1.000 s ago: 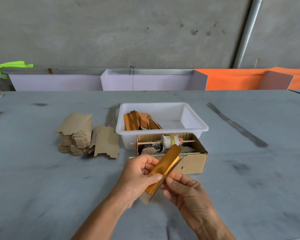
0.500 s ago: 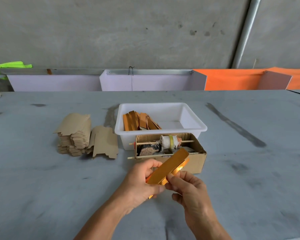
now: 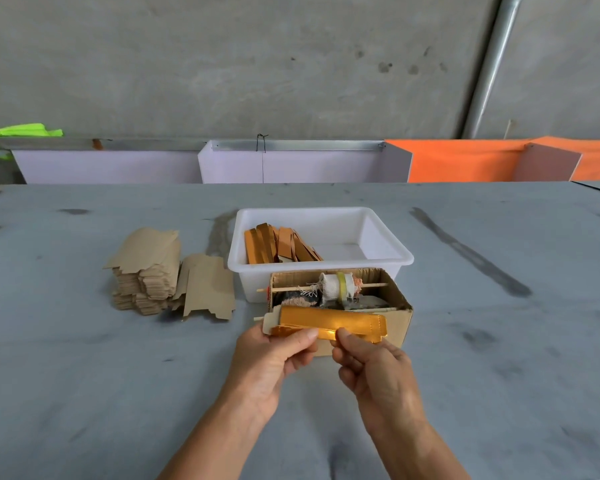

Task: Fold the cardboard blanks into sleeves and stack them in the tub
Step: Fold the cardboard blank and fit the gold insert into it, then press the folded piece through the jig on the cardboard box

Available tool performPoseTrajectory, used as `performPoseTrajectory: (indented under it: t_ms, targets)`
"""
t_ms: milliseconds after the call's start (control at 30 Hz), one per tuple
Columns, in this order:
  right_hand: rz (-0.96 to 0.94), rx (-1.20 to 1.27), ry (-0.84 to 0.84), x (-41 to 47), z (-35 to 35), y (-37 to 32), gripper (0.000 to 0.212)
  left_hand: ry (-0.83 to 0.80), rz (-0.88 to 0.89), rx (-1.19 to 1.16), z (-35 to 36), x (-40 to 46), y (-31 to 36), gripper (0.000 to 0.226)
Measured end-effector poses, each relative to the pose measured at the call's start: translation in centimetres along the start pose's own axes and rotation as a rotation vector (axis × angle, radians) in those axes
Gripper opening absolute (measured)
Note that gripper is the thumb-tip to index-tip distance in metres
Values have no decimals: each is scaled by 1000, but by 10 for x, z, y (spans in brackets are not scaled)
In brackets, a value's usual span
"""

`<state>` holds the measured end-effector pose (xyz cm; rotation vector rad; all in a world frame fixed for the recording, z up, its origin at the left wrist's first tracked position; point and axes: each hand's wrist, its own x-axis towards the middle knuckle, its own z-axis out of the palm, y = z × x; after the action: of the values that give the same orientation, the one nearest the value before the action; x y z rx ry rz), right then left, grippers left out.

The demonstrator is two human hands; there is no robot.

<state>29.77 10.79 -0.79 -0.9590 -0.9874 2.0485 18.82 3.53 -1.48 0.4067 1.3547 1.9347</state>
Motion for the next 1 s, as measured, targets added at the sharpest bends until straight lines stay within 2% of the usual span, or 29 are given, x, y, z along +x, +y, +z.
performPoseTrajectory:
  t_ms: [100,167,300,400,533,633,767,933,1000]
  targets:
    - [-4,-23,-44,0,7,-1,6,20,42,-34,1,2,-1,4]
    - [-51,-124,-37,2,8,-4,7,61,74,-37,0,4,0,4]
    - [-435,-441,116,15,0,-24,10,176,138,-106,-11,11,7,16]
    - [-619,-888,259,34,-6,-44,14,228,163,-149,-17,14,11,14]
    - [-601,-1385,258,57,-1,-52,21,270,159,-194,-15,18,12,10]
    - [-567,-1591,247,66,6,-55,23,276,157,-213,-13,18,13,10]
    - [-496,-1696,222,70,11,-54,21,266,168,-228,-13,18,15,13]
    - [-397,-1654,209,75,15,-55,12,252,172,-235,-14,18,15,18]
    - [-366,-1656,205,78,15,-55,15,248,175,-234,-14,17,15,20]
